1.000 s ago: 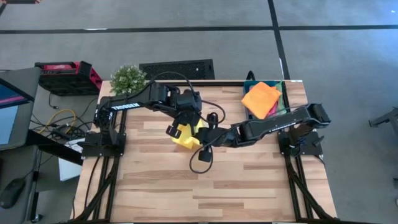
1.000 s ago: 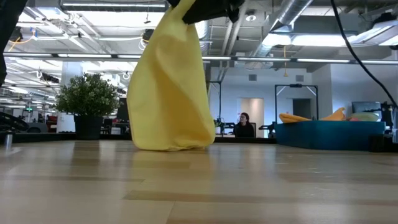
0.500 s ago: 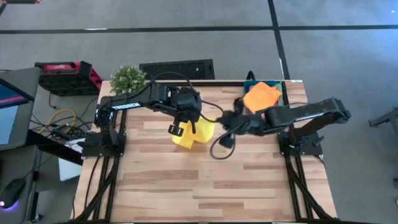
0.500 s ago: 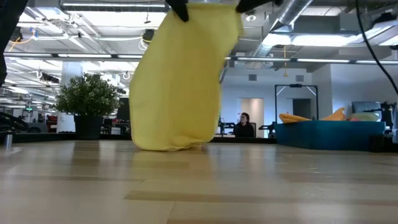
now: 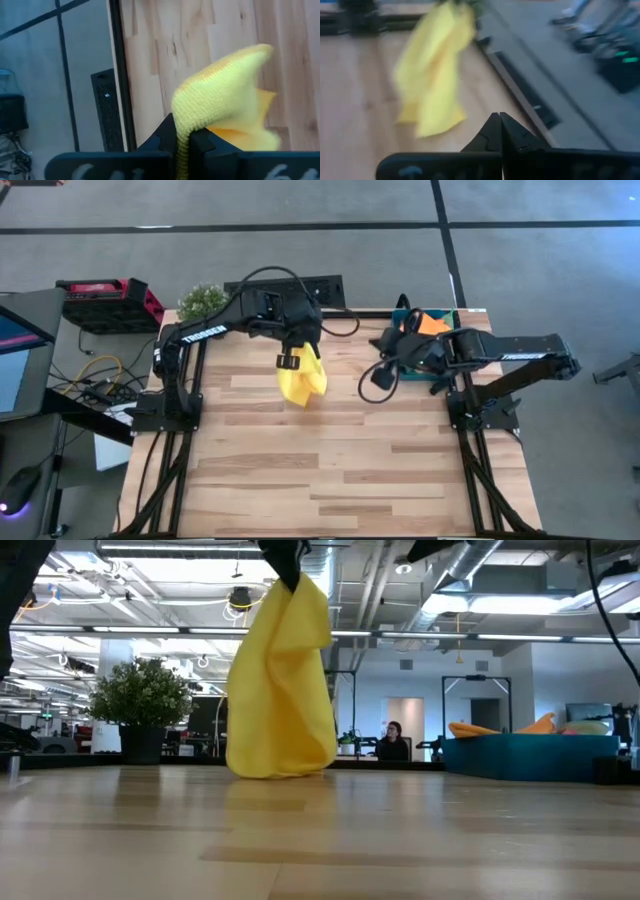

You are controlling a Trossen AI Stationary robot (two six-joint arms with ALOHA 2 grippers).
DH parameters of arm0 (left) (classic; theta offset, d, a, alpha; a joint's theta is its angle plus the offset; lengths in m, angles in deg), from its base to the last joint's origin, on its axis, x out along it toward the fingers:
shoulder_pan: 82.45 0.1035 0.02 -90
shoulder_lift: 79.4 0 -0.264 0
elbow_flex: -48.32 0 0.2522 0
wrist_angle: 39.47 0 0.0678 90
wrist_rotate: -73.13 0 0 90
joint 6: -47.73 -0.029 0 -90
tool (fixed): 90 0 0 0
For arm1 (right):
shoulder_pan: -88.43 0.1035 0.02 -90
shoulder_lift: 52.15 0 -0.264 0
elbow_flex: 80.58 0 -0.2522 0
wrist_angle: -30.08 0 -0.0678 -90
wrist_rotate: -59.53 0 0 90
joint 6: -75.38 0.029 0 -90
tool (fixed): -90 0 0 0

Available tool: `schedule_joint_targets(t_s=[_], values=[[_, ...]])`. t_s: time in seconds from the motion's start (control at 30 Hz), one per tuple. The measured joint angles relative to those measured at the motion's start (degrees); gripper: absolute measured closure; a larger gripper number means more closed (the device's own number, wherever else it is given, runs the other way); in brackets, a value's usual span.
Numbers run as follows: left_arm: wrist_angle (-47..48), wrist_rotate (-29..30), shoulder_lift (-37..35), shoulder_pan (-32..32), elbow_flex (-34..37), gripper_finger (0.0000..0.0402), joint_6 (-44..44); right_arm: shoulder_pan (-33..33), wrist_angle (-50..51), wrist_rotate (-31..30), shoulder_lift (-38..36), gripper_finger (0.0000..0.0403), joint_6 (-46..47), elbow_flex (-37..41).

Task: Fold microfiber towels
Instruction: Fold the yellow microfiber towel on the table

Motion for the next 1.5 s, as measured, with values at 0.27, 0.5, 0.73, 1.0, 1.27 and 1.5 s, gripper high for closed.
schedule_joint_targets(t_s=[0.27, 0.5, 0.73, 1.0, 1.27, 1.5], values=[[-1.6, -1.4, 0.0, 0.4, 0.0, 0.0401, -1.2, -2.0, -2.5, 12.3, 3.8, 0.0344, -0.9, -0.1], [-2.1, -2.5, 0.0, 0.0, 0.0, 0.0401, -1.1, -3.2, -8.9, 14.1, 9.2, 0.0284, -3.3, 0.0], [-2.7, -2.5, 0.0, -1.5, 0.0, 0.0401, -1.4, -5.8, -12.0, 24.7, 13.1, 0.0228, -6.2, 0.1], [-3.3, -2.5, 0.0, -3.2, 0.0, 0.0401, -3.0, -7.6, -14.1, 26.2, 15.4, 0.0211, -7.7, 0.1], [-4.2, -2.5, 0.0, -3.3, 0.0, 0.0401, -3.6, -7.9, -15.1, 31.5, 16.3, 0.0223, -9.1, 0.0], [-4.9, -2.5, -0.1, -3.2, 0.0, 0.0401, -4.1, -7.9, -16.1, 31.6, 17.4, 0.0228, -9.2, 0.0]])
